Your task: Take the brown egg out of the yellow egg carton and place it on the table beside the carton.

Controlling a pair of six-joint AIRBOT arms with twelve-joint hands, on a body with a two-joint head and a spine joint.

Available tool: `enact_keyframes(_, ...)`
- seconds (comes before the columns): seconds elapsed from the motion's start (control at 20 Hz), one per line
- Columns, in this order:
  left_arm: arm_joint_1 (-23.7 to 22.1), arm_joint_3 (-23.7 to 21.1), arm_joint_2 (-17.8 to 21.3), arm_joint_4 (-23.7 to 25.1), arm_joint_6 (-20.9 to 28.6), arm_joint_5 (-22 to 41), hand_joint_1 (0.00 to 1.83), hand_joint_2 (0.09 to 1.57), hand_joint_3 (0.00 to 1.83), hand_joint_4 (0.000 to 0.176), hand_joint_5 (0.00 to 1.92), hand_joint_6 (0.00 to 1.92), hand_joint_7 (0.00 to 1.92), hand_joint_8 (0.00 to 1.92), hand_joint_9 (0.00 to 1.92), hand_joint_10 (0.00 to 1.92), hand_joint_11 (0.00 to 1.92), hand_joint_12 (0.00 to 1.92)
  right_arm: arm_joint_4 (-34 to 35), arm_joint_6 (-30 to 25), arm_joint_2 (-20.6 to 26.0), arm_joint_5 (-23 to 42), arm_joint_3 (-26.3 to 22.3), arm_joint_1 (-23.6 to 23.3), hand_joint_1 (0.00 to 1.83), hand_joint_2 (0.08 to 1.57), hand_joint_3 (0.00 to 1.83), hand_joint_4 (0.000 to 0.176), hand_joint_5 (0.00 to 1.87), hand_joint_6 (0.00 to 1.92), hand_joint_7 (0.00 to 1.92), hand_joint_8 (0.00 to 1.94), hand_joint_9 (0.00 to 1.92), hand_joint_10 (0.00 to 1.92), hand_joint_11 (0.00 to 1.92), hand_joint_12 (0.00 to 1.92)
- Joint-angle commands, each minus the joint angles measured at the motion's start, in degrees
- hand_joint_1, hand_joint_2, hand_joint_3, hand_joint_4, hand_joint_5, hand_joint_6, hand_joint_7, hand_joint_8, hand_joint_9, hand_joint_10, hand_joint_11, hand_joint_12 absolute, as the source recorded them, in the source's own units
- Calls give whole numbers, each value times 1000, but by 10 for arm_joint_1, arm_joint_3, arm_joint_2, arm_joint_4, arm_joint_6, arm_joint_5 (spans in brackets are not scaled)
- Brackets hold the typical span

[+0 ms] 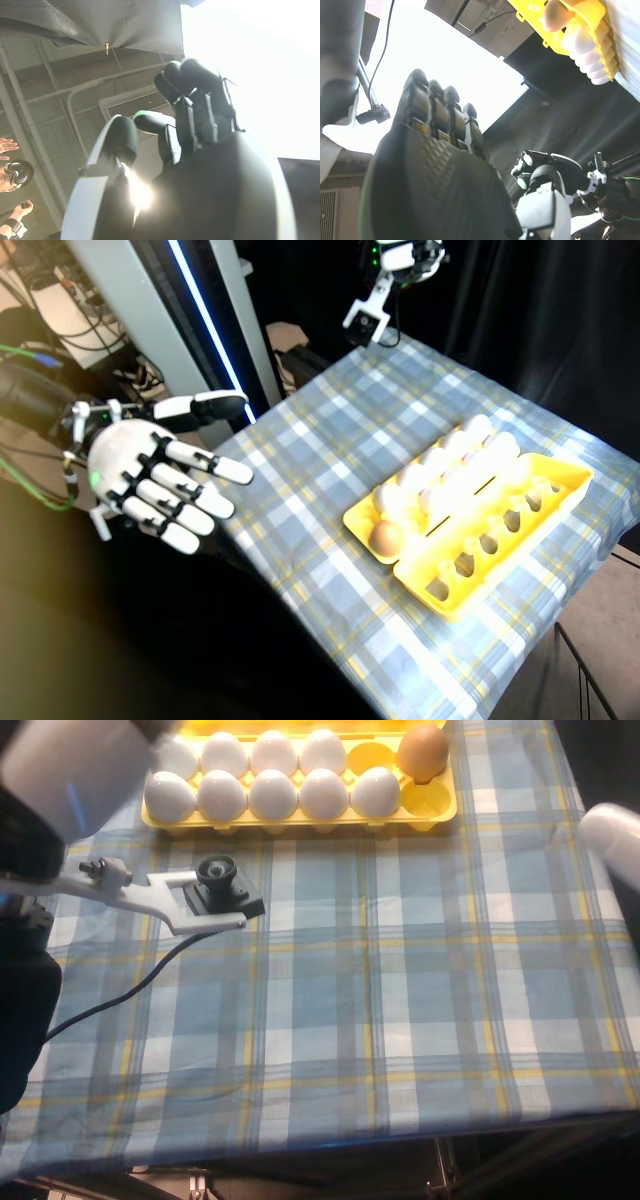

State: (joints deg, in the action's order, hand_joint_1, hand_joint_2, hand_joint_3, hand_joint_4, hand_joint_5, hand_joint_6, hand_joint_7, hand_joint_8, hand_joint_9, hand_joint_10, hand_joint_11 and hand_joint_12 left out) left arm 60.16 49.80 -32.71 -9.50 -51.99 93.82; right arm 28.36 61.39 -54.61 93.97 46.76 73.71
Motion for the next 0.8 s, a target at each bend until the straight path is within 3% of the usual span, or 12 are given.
enact_keyframes(0.0, -12, -6, -6, 19, 7, 56, 1002, 1402, 2, 29, 476, 1669, 517, 1744, 326, 1552, 243, 1921, -17, -4, 0, 70, 3, -6, 133, 1191, 1, 58, 214, 1, 258, 0, 263, 2, 209, 334)
enact_keyframes(0.05, -12, -6, -6, 19, 7, 56, 1022, 1382, 0, 32, 506, 1635, 548, 1691, 378, 1539, 311, 1912, -17, -4, 0, 70, 3, -6, 129, 1192, 0, 58, 212, 0, 258, 0, 268, 0, 235, 278)
enact_keyframes(0.1, -12, -6, -6, 19, 7, 56, 856, 1368, 0, 72, 535, 1631, 488, 1302, 452, 1472, 398, 1821, -17, -4, 0, 70, 4, -6, 116, 1190, 0, 54, 206, 1, 255, 1, 264, 1, 255, 222)
enact_keyframes(0.15, -12, -6, -6, 19, 7, 56, 768, 1396, 2, 95, 493, 1696, 453, 1194, 433, 1489, 375, 1811, -17, -4, 0, 70, 6, -6, 120, 1185, 0, 54, 205, 0, 256, 1, 267, 2, 267, 206)
enact_keyframes(0.2, -12, -6, -6, 19, 7, 56, 951, 1411, 0, 25, 442, 1702, 522, 1621, 418, 1465, 379, 1802, -17, -10, 0, 68, 12, -8, 123, 1184, 0, 57, 207, 1, 265, 5, 274, 5, 272, 199)
enact_keyframes(0.25, -12, -6, -6, 19, 7, 56, 951, 1411, 0, 25, 442, 1702, 522, 1621, 418, 1465, 379, 1802, -17, -13, 0, 66, 13, -9, 123, 1184, 0, 57, 207, 1, 265, 5, 274, 5, 272, 199)
enact_keyframes(0.3, -12, -6, -5, 19, 7, 56, 988, 1415, 1, 21, 455, 1684, 504, 1753, 389, 1472, 320, 1861, -19, -24, 1, 55, 22, -17, 141, 1190, 0, 61, 209, 2, 281, 8, 285, 7, 279, 197)
enact_keyframes(0.55, -11, -4, -4, 20, 6, 56, 1006, 1407, 3, 18, 455, 1684, 520, 1754, 393, 1427, 294, 1912, -57, -30, -4, -48, 76, -99, 164, 1171, 0, 53, 233, 2, 356, 3, 350, 8, 343, 173)
enact_keyframes(0.6, -11, -4, -3, 20, 6, 56, 1012, 1406, 0, 10, 445, 1684, 540, 1741, 403, 1426, 302, 1919, -63, -32, -9, -74, 91, -119, 169, 1176, 0, 55, 232, 1, 360, 4, 356, 10, 345, 170)
enact_keyframes(0.65, -11, -4, -3, 21, 6, 56, 1014, 1406, 0, 1, 436, 1682, 549, 1741, 411, 1433, 310, 1921, -70, -36, -15, -100, 104, -137, 172, 1182, 3, 52, 231, 1, 361, 4, 357, 9, 342, 165)
enact_keyframes(0.7, -11, -4, -2, 21, 5, 56, 1022, 1401, 0, 0, 432, 1676, 566, 1727, 404, 1436, 294, 1921, -78, -45, -23, -124, 119, -152, 183, 1184, 3, 34, 234, 1, 361, 3, 358, 8, 336, 158)
enact_keyframes(0.75, -11, -4, -2, 22, 4, 56, 1028, 1398, 0, 0, 429, 1668, 577, 1723, 403, 1443, 304, 1921, -88, -58, -33, -154, 138, -170, 185, 1178, 0, 38, 233, 1, 361, 2, 369, 11, 356, 163)
